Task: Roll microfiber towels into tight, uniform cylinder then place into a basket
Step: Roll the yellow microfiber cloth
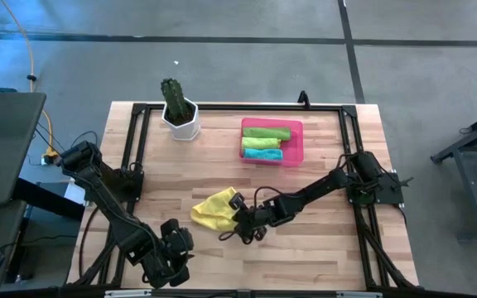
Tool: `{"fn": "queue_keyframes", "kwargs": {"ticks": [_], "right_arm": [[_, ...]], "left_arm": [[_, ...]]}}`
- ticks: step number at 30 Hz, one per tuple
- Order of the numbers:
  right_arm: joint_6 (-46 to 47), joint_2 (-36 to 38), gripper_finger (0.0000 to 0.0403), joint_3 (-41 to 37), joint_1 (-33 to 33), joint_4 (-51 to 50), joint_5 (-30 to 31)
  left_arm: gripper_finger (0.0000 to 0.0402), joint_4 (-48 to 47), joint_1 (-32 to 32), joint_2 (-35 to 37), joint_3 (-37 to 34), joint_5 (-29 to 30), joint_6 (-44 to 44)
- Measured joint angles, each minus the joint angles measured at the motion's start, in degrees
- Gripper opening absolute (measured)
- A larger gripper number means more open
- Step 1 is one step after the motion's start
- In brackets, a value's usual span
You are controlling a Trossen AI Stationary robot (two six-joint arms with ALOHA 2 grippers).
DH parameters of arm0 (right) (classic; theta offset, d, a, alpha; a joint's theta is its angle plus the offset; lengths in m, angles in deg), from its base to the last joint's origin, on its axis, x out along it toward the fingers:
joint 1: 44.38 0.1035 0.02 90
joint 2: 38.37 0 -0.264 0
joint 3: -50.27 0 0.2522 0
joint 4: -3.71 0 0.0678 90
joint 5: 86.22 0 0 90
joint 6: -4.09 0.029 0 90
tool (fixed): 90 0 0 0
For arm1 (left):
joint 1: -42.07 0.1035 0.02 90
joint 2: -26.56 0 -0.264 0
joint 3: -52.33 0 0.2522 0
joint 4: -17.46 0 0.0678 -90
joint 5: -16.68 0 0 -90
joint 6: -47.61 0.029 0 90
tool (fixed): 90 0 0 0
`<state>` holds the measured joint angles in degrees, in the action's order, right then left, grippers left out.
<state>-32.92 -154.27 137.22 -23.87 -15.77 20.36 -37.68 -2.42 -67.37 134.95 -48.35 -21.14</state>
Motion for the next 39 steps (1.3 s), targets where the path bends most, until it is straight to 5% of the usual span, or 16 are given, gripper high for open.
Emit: {"fn": "queue_keyframes", "kwargs": {"ticks": [15,26,39], "right_arm": [[18.24,0.00,0.0001,4.14,0.04,-3.81,-1.16],[32.69,0.07,0.0022,15.02,0.28,-19.61,-4.93],[41.56,0.04,0.0076,3.65,0.28,-8.53,-4.49]], "left_arm": [[0.0094,-0.83,0.00,-0.02,0.00,0.53,0.00],[0.0094,-0.87,0.00,-0.02,0.00,2.81,0.00],[0.0094,-0.90,0.00,-0.02,0.00,4.01,0.42]]}}
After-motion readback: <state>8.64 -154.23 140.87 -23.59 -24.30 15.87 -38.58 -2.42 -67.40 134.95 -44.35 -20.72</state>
